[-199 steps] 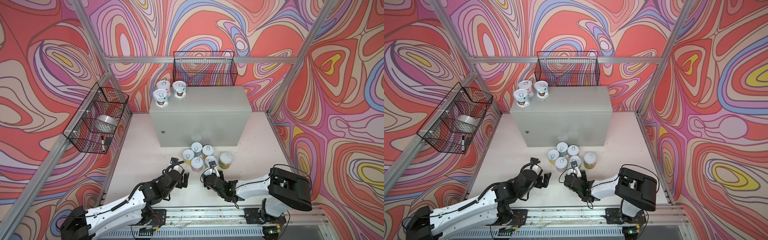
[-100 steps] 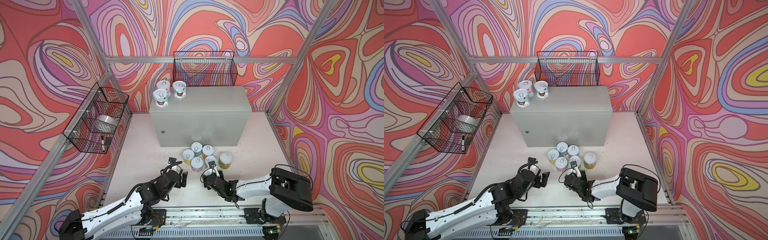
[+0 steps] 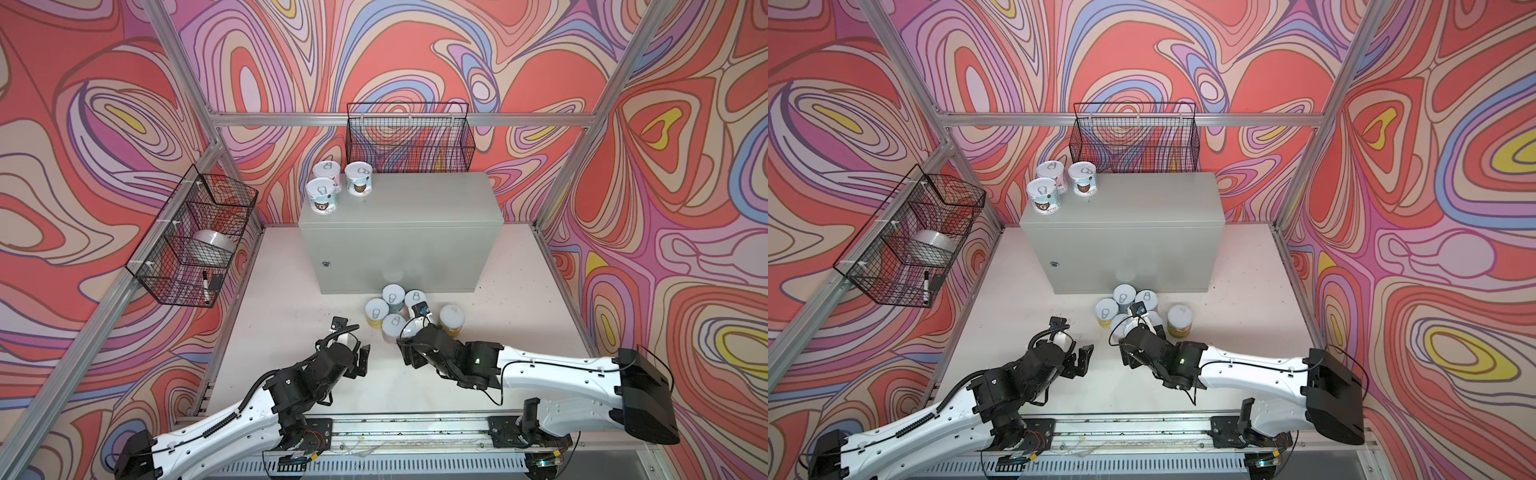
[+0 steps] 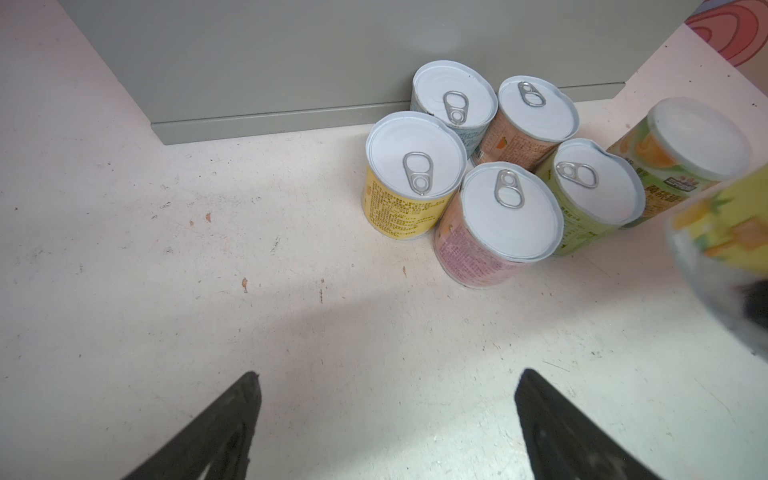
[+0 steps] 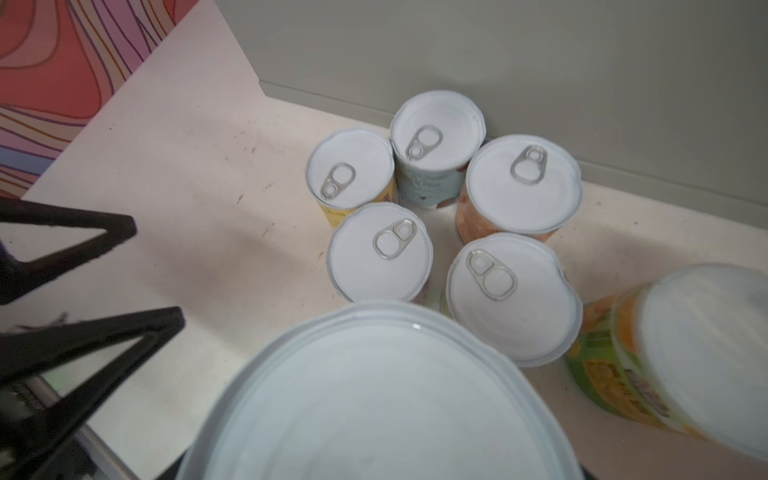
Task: Place and organize the canned foods onto the counter
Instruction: 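Lift the held can with the right gripper up over the grey cabinet top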
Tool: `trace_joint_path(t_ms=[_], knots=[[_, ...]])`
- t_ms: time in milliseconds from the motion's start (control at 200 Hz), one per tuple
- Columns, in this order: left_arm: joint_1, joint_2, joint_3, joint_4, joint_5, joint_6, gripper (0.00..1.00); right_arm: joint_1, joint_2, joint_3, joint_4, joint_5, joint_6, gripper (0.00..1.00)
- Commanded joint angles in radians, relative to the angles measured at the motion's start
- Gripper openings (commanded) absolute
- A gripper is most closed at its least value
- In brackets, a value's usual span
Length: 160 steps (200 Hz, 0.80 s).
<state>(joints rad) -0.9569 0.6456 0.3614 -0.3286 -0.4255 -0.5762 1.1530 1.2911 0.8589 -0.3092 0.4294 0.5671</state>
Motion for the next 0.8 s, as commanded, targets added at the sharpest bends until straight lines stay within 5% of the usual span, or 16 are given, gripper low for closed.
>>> trace_joint_path(t_ms=[0, 546, 796], knots=[[-0.005, -0.016, 0.029, -0.051, -0.034, -0.004, 0.96, -0.078, 0.003, 0.224, -0.25, 0.021, -0.06, 0.0], [-0.003, -0.029, 0.061, -0.047, -0.019, 0.018, 0.95, -0.326, 0.564, 1.466, -0.644, -0.199, -0.482, 0.0], [-0.004, -0.031, 0.07, -0.076, -0.018, 0.007, 0.94, -0.358, 0.76, 1.772, -0.612, -0.281, -0.554, 0.0]])
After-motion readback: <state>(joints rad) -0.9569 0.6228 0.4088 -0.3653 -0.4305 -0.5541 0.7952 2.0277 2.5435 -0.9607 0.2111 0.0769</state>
